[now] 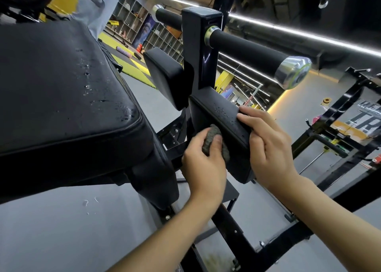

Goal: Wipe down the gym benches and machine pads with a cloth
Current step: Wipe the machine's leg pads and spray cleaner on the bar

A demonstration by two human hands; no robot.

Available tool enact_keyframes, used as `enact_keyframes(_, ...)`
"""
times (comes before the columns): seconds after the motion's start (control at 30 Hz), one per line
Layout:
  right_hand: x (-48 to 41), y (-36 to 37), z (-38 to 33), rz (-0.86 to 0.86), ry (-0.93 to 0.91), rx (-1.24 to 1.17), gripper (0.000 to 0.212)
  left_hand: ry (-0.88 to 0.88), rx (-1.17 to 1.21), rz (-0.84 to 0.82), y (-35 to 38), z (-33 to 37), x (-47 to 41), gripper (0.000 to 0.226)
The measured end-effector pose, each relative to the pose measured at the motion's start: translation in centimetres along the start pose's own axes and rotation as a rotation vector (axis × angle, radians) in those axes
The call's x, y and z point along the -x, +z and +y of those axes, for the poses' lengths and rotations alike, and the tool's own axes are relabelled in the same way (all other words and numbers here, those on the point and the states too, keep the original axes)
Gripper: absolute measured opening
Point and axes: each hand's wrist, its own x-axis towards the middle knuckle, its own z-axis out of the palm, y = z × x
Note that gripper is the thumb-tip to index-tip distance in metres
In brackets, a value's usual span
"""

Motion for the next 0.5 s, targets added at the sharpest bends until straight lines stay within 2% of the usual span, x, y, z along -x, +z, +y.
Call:
enact_keyframes(0.1,0.0,0.1,0.0,0.012,0.003,0.002,0.046,-0.1,-0.025,0.093,0.7,0.0,-2.9,0.024)
enact_keyframes(0.3,0.1,0.3,0.0,0.049,0.007,-0.012,0.045,0.092,-0.02,0.01,-0.3,1.0,0.9,0.019)
enact_keyframes(0.43,0.0,0.3,-0.2,0.05,0.01,-0.01,0.044,-0.052,0.005,0.13,0.8,-0.3,-1.4,0.014)
enact_keyframes(0.5,0.0,0.3,-0.2,0.061,0.017,-0.014,0.044,-0.068,0.042,0.073,0.7,-0.5,0.2,0.013)
